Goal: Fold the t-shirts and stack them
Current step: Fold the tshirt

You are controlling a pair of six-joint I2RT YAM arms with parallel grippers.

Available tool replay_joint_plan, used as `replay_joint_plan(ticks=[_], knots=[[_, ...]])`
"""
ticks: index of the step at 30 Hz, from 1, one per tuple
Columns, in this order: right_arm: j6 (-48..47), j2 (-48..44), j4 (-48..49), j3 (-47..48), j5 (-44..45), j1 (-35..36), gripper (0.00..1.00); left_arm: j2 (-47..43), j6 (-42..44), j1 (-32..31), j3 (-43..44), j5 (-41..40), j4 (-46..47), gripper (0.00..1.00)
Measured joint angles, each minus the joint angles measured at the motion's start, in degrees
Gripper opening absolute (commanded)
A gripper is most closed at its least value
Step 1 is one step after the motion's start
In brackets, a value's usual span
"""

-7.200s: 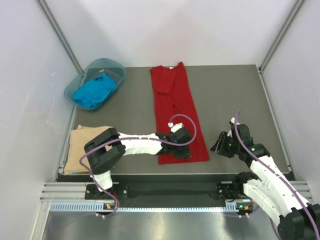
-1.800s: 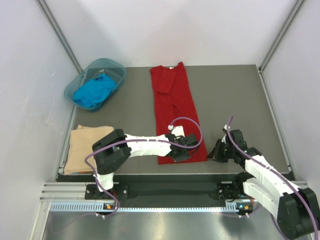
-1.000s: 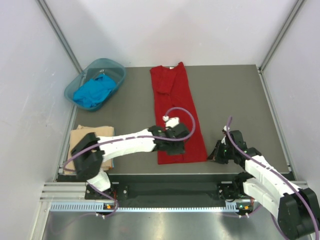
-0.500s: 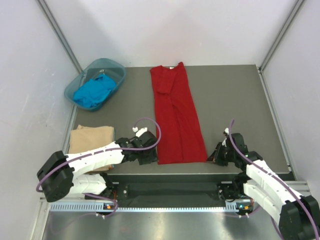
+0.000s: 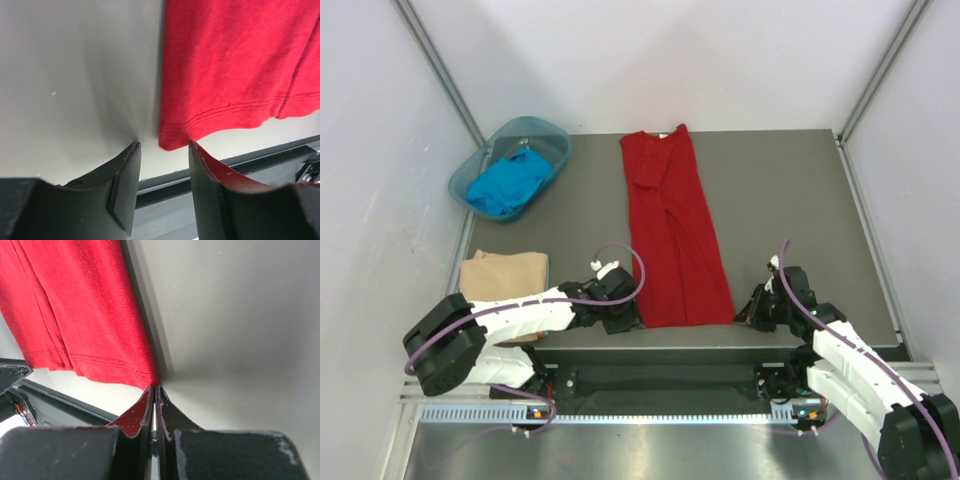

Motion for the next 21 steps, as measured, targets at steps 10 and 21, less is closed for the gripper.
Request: replay_joint_plan(ticks=[10,21], knots=[[0.02,0.0,0.11,-0.37,0.02,0.0,0.0,1.01,-3.8,0.33,-1.14,0.26,4.9,0.41],[0.07,0.46,0.39,-0.39,0.02,0.0,0.0,1.4,-6.95,0.5,-1.7,-0.94,4.55,0.0]])
